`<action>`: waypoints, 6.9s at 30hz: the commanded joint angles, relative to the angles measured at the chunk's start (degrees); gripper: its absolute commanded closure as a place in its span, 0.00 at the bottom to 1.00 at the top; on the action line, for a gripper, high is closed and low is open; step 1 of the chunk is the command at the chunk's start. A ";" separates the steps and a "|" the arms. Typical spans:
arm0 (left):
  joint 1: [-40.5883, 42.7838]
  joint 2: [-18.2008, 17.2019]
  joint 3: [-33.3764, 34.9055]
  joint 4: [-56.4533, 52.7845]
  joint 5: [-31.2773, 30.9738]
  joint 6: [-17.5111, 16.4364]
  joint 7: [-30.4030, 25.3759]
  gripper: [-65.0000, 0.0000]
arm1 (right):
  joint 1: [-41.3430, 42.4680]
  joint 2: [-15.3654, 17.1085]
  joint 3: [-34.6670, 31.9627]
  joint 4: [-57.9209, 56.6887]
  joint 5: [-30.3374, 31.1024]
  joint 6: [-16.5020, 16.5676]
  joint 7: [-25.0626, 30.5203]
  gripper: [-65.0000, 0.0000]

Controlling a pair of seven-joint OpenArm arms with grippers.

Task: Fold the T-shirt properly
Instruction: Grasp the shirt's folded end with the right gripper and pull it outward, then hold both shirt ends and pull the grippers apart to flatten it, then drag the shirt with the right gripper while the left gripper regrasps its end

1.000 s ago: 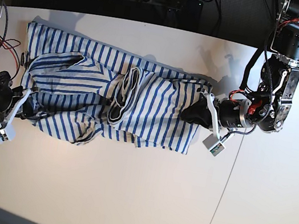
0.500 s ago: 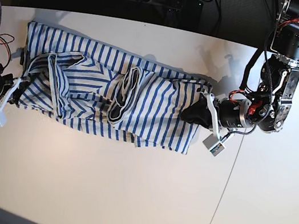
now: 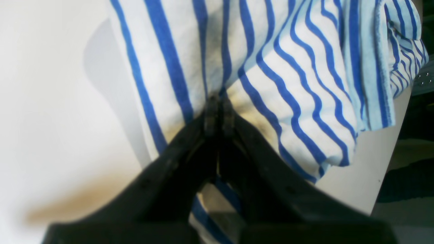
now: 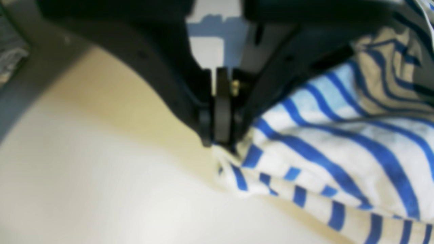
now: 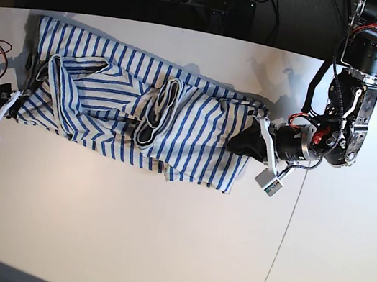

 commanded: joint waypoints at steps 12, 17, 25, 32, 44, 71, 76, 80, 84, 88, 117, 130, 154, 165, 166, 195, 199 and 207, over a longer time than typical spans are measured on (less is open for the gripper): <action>-0.74 -0.55 -0.17 0.66 0.59 1.15 0.35 0.98 | 1.20 0.94 11.56 4.42 10.56 -0.81 -3.91 0.51; -0.74 -0.55 -0.17 0.66 0.61 1.15 0.35 0.98 | 1.18 -2.08 15.63 14.64 16.13 -0.35 -9.40 0.51; -0.63 0.09 -0.15 0.63 2.43 1.15 0.13 0.98 | -0.46 -10.03 13.22 17.62 17.22 0.61 -10.93 0.97; -0.79 0.11 -0.15 0.63 3.34 1.15 -0.79 0.98 | -7.15 -10.88 13.29 17.20 7.65 0.50 -6.80 1.00; -0.61 0.07 -0.17 0.63 0.35 1.15 0.81 0.98 | -10.82 -7.08 13.40 8.68 -0.79 -0.02 3.08 1.00; -2.82 0.07 -0.17 6.88 -10.69 1.15 5.31 0.98 | -10.08 -7.10 23.54 12.07 17.84 0.70 -9.16 0.43; -2.60 -0.20 -0.17 6.86 -8.35 1.15 5.95 0.98 | -12.02 -7.08 28.13 13.86 18.40 0.70 -13.73 0.43; -2.56 -1.70 -0.17 6.86 -9.05 1.15 5.90 0.98 | -17.00 -6.43 34.69 13.81 21.86 0.72 -15.45 0.43; -2.67 -1.81 -0.17 6.86 -9.60 1.15 5.90 0.98 | -22.62 -5.35 36.33 13.75 23.41 0.74 -15.52 0.43; -2.67 -1.79 -0.17 6.86 -9.77 1.15 5.68 0.98 | -24.90 -5.84 36.33 12.85 24.85 0.72 -15.10 0.34; -2.67 -1.81 -0.17 6.86 -9.70 1.15 5.70 0.97 | -23.56 -10.51 20.76 -2.23 30.60 0.87 -11.54 0.34; -2.67 -1.81 -0.17 6.86 -9.46 1.15 5.75 0.97 | -23.56 -13.94 20.76 -2.23 29.20 0.87 -14.21 0.34; -2.69 -1.84 -1.01 6.86 -12.26 1.15 6.21 0.97 | -23.58 -8.94 25.00 -2.49 6.23 0.70 3.30 1.00; -2.34 -1.64 -2.47 6.86 -14.56 1.15 8.59 0.97 | -23.56 -2.49 26.75 -5.79 10.27 0.70 2.62 1.00; -2.16 -1.44 -2.47 6.86 -14.67 1.15 8.74 0.97 | -23.56 -2.51 26.75 -5.75 11.52 0.70 2.58 1.00; -2.43 3.06 3.26 -1.05 8.52 1.15 -5.68 0.97 | -23.58 -7.52 31.85 13.33 26.73 1.38 -9.18 1.00; -5.20 3.02 3.26 -2.19 10.64 1.15 -5.70 0.97 | -23.58 -7.39 31.85 13.33 25.86 1.36 -9.18 1.00; -9.22 1.33 3.28 -2.45 11.78 1.15 -6.12 0.97 | -23.58 -7.39 31.85 13.31 24.81 1.36 -9.18 1.00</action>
